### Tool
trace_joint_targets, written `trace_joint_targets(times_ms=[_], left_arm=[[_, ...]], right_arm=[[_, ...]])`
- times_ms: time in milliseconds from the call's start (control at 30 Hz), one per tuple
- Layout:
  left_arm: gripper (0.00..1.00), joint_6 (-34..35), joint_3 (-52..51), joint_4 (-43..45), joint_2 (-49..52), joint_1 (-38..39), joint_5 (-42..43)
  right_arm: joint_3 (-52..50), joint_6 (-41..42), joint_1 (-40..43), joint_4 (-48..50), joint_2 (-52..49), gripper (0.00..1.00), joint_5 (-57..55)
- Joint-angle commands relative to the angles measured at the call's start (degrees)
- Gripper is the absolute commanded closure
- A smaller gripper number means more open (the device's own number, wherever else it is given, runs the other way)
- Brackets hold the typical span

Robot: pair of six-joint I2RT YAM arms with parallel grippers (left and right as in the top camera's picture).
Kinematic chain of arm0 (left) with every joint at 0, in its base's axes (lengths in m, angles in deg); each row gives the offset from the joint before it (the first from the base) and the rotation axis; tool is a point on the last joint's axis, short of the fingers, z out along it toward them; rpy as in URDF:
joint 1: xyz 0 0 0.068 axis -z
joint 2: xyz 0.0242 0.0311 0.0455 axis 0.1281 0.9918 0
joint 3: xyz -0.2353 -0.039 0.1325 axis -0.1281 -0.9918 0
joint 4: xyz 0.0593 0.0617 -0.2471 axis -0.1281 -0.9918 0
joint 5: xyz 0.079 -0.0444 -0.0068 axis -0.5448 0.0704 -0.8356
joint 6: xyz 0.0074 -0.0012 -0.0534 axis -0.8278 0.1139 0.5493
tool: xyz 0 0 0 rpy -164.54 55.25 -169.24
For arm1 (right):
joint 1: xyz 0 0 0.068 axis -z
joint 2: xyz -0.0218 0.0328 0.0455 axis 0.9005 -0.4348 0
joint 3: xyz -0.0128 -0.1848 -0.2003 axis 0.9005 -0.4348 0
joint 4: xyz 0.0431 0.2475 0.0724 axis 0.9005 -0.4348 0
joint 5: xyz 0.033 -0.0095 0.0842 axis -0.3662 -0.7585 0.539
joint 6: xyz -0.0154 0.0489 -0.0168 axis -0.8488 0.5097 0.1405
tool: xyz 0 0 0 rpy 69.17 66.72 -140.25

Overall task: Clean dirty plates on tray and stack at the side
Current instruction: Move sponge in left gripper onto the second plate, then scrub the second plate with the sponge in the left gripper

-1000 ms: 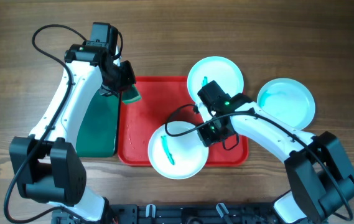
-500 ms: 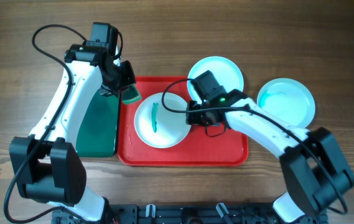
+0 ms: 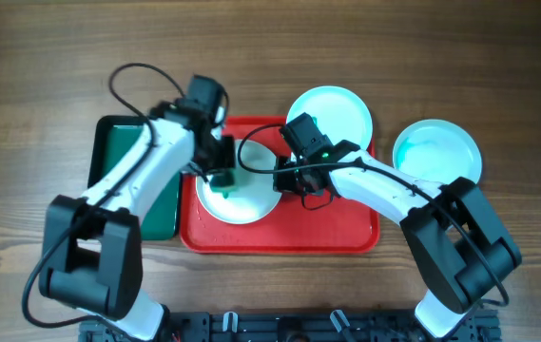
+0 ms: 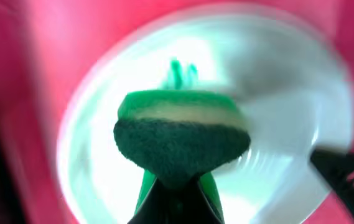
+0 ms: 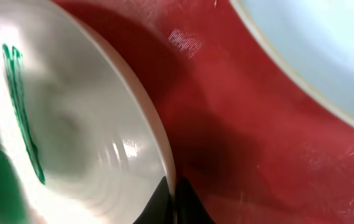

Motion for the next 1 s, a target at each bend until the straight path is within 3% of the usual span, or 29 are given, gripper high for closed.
trace_joint_targets(times_ms=[0,133,300,367,467,500,600,700,833,967], left_arm=[[0.96,-2.78,-6.88,4.24,-0.17,2.14,-4.70],[0.96,-2.73,-11.30,7.82,-0.15,2.01,-13.25],[0.96,5.84,-11.32,14.08,-0.15,2.01,-15.54],[0.96,6.29,-11.32,15.30,-0.13,2.08,-13.94],[0.96,0.85,-11.32,15.47,-0.07,2.12,-3.10],[0.96,-4.28,-11.32,15.47,-0.07,2.12,7.37],[0.96,-8.35,-11.32,15.56,-0.07,2.12,15.67],[0.96,-7.85,-11.32,18.25,-0.07,1.97,13.40],[0.96,5.22,-11.32,21.33,-0.07,1.97,-5.64],[0.96,7.80,-11.32,14.58,-0.07,2.14,-4.13]], right_arm=[[0.94,0.15,-0.09,0.57,-1.44,0.96,1.33],[0.94,-0.63,-0.09,1.01,-1.44,0.96,2.19],[0.94,-0.72,-0.09,0.96,-1.44,0.96,2.19],[0.94,-0.96,-0.09,0.96,-1.44,0.96,2.21],[0.94,-1.16,-0.09,0.98,-1.44,0.96,2.32],[0.94,-1.11,-0.09,1.09,-1.44,0.96,2.40],[0.94,-1.18,-0.09,1.18,-1.44,0.96,2.43],[0.94,-1.79,-0.09,1.16,-1.44,0.96,2.82],[0.94,-1.75,-0.09,1.20,-1.44,0.96,2.82],[0.94,-1.75,-0.09,1.29,-1.44,0.96,2.82]])
